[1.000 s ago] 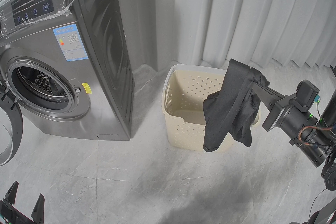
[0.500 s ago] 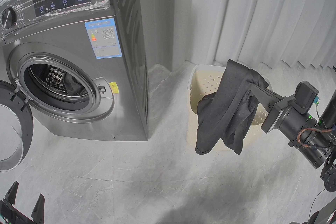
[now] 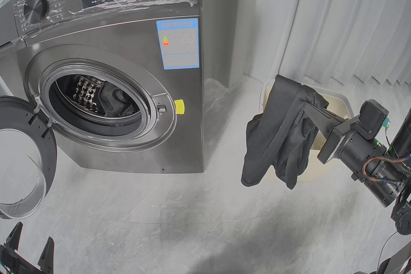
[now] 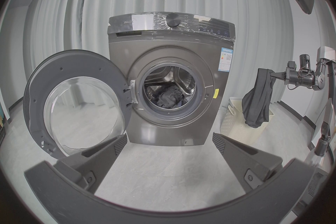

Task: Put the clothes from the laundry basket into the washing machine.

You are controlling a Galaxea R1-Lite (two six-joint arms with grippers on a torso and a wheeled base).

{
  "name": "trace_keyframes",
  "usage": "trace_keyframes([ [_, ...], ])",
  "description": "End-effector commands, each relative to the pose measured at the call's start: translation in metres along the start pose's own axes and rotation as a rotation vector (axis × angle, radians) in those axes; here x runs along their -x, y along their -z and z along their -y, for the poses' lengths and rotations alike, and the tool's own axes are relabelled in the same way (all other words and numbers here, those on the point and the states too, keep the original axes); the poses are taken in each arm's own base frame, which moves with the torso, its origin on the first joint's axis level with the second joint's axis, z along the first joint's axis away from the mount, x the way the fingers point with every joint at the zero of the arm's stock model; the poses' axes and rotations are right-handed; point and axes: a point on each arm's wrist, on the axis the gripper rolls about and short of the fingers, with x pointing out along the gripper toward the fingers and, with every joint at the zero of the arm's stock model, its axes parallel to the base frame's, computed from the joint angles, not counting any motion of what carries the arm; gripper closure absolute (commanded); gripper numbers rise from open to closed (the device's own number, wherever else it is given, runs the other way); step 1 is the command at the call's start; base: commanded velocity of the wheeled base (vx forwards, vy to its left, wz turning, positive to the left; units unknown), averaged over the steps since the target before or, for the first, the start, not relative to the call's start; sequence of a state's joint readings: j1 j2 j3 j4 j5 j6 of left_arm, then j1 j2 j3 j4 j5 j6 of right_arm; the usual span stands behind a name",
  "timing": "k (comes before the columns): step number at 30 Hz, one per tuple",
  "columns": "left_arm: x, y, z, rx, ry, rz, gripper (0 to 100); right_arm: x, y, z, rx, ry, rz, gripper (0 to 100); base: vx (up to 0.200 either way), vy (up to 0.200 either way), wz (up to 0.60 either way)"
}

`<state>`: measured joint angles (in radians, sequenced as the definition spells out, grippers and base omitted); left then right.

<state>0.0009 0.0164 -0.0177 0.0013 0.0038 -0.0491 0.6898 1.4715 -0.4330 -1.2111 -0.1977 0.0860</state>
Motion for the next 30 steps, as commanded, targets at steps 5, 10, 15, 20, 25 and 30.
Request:
trace_keyframes([
  [5, -0.0004, 0.0047, -0.0002, 0.001, -0.002, -0.006, 0, -0.0005, 0.0019, -0.0009, -0.001, -0.007, -0.008, 100, 0.0, 0.08, 0.0],
  [10, -0.0004, 0.0047, -0.0002, 0.001, -0.002, -0.006, 0, -0.002, 0.0046, -0.002, -0.009, -0.011, -0.017, 100, 0.0, 0.0, 0.0],
  [15, -0.0004, 0.0047, -0.0002, 0.001, -0.002, -0.006, 0, -0.002, 0.0046, -0.002, -0.012, -0.009, -0.017, 100, -0.16, 0.0, 0.0],
  [20, -0.0004, 0.0047, -0.0002, 0.001, -0.002, -0.006, 0, -0.0022, 0.005, -0.002, -0.012, -0.011, -0.019, 100, -0.2, 0.0, 0.0],
  [25, -0.0004, 0.0047, -0.0002, 0.001, -0.002, -0.006, 0, -0.0023, 0.005, -0.0017, -0.011, -0.009, -0.018, 100, -0.2, 0.0, 0.0],
  [30, -0.0004, 0.0047, -0.0002, 0.001, -0.002, -0.006, 0, -0.0023, 0.0058, -0.0017, -0.012, -0.01, -0.022, 100, -0.08, 0.0, 0.0],
])
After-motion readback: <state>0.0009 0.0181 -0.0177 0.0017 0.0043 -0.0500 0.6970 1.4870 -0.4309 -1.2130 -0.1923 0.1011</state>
